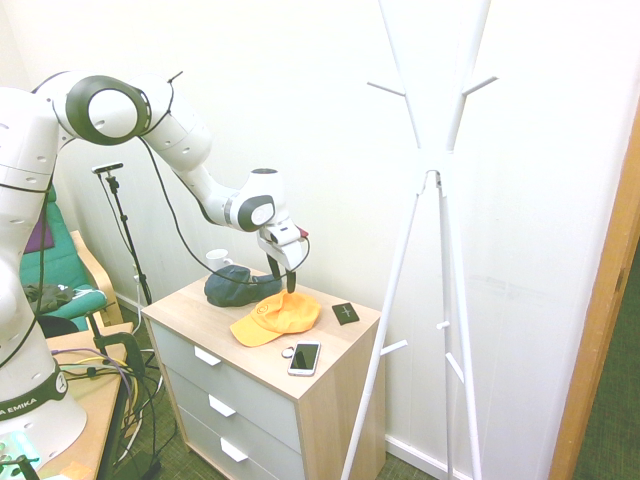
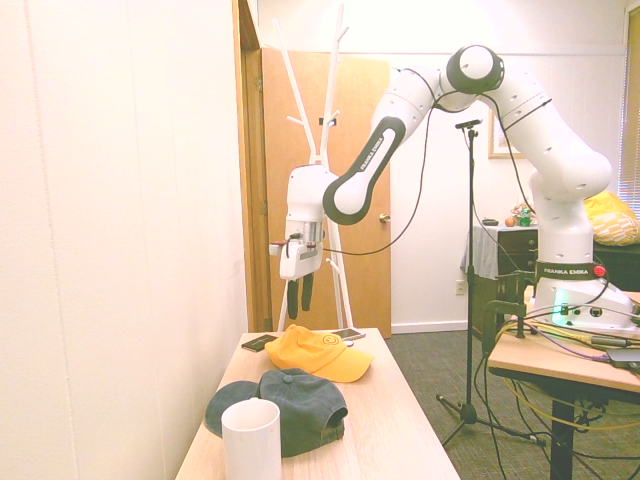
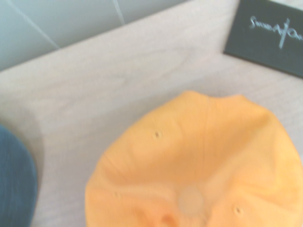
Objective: Hang the cap
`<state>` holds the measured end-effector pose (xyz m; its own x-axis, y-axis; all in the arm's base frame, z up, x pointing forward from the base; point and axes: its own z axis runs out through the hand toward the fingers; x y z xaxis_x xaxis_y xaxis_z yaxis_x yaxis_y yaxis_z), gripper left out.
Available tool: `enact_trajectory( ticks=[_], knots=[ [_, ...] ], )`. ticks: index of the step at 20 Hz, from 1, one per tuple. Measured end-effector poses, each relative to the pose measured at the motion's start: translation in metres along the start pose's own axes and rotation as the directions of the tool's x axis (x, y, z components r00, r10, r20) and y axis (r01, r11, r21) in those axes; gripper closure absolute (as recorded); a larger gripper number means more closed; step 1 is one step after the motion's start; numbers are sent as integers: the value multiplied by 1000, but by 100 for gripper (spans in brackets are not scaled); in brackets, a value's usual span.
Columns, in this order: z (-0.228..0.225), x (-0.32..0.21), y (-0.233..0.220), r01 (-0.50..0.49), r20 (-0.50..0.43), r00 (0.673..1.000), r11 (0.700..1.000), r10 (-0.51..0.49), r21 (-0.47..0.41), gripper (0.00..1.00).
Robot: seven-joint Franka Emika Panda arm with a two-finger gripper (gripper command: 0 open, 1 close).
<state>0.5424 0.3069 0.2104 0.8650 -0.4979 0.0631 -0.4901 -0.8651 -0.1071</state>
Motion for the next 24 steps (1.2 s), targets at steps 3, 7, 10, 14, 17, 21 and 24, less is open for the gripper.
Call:
enact_trajectory(
  ticks=[3,7,10,14,17,21,24],
  knots=[
    [9,5,-12,-17,4,1000,1000,17,-1,100],
    [19,6,-15,-43,14,999,999,43,-22,100],
    [25,7,-12,-59,16,998,998,60,-35,100],
    [27,8,-9,-68,16,997,997,69,-45,100],
    [29,9,-6,-72,16,997,996,73,-51,100],
    [34,9,-4,-73,19,997,996,75,-57,100],
    [35,11,-3,-76,18,997,995,77,-60,100]
  ],
)
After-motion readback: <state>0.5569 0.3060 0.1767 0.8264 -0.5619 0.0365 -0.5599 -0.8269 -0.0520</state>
